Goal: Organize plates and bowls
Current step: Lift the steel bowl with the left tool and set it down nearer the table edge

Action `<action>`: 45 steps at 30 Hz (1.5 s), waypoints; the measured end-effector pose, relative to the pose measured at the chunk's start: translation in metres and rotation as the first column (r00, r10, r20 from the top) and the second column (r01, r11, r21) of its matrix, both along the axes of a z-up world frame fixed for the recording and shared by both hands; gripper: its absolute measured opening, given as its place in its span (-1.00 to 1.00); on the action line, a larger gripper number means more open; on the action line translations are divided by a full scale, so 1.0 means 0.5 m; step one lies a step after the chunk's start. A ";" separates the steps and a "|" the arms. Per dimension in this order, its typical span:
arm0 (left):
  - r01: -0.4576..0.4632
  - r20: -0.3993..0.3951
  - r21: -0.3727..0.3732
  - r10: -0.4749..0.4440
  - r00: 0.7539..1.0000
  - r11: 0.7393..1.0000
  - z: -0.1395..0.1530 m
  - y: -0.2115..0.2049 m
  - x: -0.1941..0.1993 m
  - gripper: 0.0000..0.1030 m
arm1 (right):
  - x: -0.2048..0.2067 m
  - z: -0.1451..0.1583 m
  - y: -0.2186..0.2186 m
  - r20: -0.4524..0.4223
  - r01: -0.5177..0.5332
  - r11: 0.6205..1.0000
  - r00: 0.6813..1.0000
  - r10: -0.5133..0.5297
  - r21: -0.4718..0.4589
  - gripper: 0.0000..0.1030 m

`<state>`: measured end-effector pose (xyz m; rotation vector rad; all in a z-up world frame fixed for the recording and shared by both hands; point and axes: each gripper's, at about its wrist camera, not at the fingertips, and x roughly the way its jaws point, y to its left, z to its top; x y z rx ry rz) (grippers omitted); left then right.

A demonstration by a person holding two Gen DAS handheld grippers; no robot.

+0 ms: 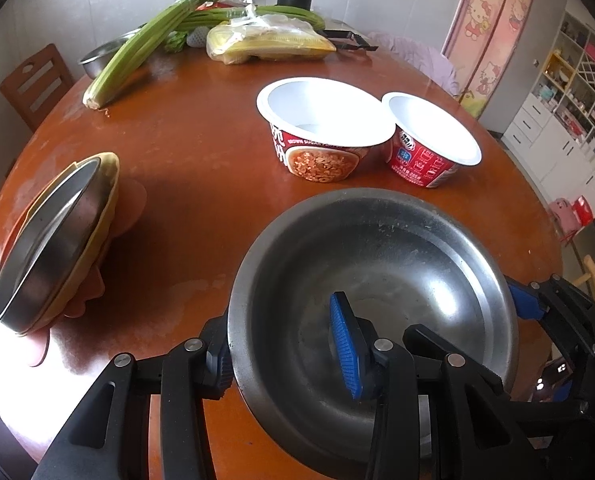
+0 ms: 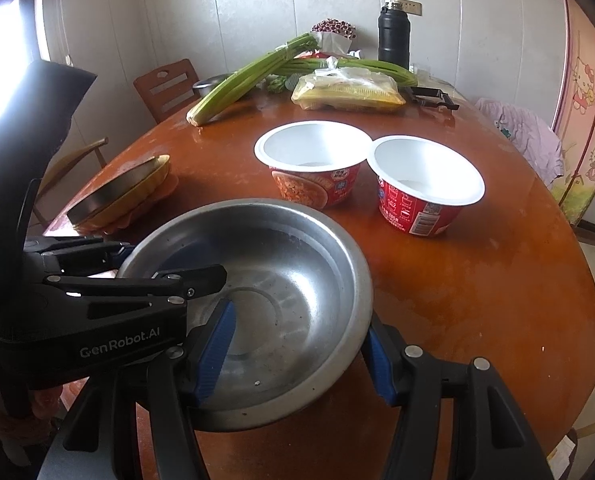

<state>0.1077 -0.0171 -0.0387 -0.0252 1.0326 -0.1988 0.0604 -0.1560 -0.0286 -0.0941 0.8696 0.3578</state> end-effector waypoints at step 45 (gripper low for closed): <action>-0.017 0.083 0.008 0.016 0.996 1.000 0.094 0.017 0.008 -0.09 | 0.010 0.052 -0.114 -0.013 0.080 0.961 0.997 -0.079 0.264 0.22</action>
